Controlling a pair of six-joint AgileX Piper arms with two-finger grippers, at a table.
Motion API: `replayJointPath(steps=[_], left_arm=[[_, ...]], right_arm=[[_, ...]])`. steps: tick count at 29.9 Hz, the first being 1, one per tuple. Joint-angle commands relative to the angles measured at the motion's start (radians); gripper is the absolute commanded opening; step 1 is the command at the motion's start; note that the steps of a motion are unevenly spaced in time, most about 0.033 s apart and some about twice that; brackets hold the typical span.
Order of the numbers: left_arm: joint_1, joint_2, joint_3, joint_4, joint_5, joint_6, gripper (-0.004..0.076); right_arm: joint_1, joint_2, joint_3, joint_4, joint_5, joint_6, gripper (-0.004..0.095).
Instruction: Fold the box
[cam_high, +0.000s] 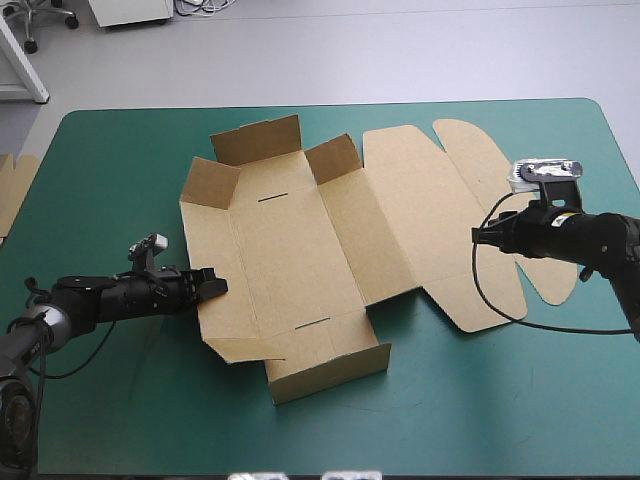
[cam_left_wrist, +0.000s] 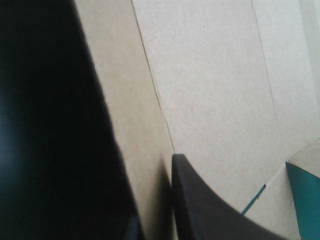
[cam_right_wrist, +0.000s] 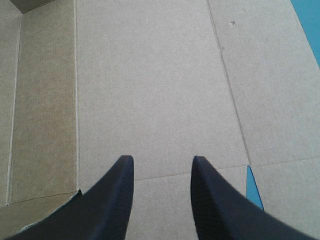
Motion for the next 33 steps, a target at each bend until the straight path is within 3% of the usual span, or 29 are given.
replayJointPath(steps=[1, 10, 15, 24, 33], left_arm=[[-0.008, -0.028, -0.027, -0.035, 0.028, 0.017, 0.0017], [-0.008, -0.023, -0.142, 0.149, 0.093, 0.032, -0.001], [-0.008, 0.041, -0.283, 0.265, 0.223, 0.027, -0.001], [-0.008, 0.229, -0.671, 0.429, 0.427, -0.057, -0.001], [-0.049, 0.337, -1.038, 0.688, 0.462, -0.08, -0.001]], right_arm=[[0.003, -0.017, -0.034, 0.015, -0.055, -0.012, 0.0365], [0.003, -0.017, -0.034, 0.015, -0.059, -0.012, 0.0364], [0.003, -0.017, -0.034, 0.015, -0.059, -0.012, 0.0364], [0.003, -0.017, -0.034, 0.015, -0.059, -0.012, 0.0364], [0.003, -0.017, -0.034, 0.024, -0.059, -0.012, 0.0364]])
